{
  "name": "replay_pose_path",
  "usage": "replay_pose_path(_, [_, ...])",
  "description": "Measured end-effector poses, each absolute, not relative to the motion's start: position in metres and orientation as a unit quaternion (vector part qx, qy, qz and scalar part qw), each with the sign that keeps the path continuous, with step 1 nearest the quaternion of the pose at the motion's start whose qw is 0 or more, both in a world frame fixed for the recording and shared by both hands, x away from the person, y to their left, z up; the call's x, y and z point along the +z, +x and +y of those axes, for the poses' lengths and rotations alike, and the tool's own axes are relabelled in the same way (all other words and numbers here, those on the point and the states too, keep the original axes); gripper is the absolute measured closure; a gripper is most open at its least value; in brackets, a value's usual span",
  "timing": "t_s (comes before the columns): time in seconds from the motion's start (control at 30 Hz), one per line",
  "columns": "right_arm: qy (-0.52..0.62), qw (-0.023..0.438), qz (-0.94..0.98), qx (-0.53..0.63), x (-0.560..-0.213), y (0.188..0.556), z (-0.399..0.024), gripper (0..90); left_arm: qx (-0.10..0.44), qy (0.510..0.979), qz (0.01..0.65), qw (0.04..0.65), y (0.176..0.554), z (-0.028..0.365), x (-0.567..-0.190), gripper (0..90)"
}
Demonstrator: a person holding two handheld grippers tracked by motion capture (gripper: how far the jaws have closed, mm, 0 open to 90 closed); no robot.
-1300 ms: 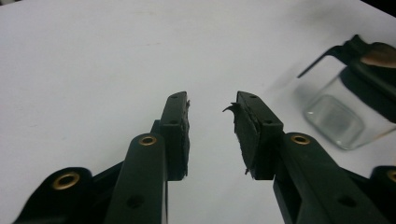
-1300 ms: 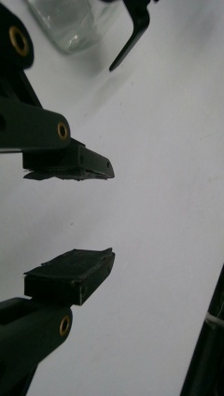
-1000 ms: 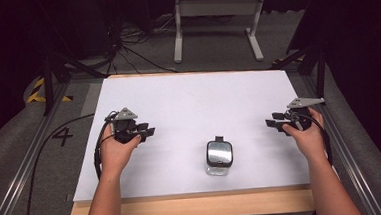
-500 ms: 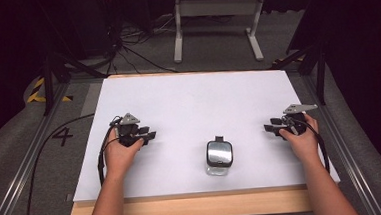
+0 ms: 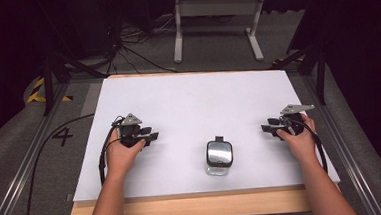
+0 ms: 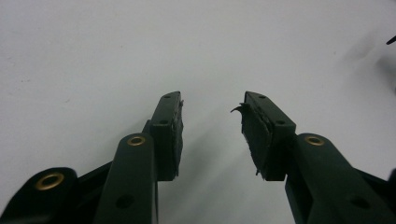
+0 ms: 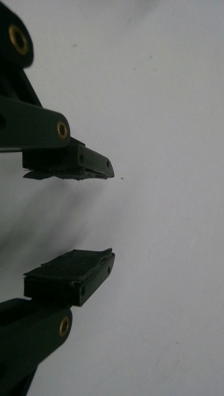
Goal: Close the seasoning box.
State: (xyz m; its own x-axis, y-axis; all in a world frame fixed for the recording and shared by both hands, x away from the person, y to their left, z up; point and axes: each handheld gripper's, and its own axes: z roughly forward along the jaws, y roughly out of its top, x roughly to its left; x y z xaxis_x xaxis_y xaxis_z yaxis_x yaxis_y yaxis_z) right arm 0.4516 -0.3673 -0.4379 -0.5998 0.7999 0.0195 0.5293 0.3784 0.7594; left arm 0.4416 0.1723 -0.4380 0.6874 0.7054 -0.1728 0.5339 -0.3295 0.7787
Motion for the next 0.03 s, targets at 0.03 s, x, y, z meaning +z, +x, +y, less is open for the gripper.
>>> replay_pose_path(0.03, [0.407, 0.181, 0.811, 0.379, -0.4378, 0.4520, -0.3671, 52.6, 0.103, 0.810, 0.379, 0.436, 0.4416, 0.1726, -0.4372, 58.3])
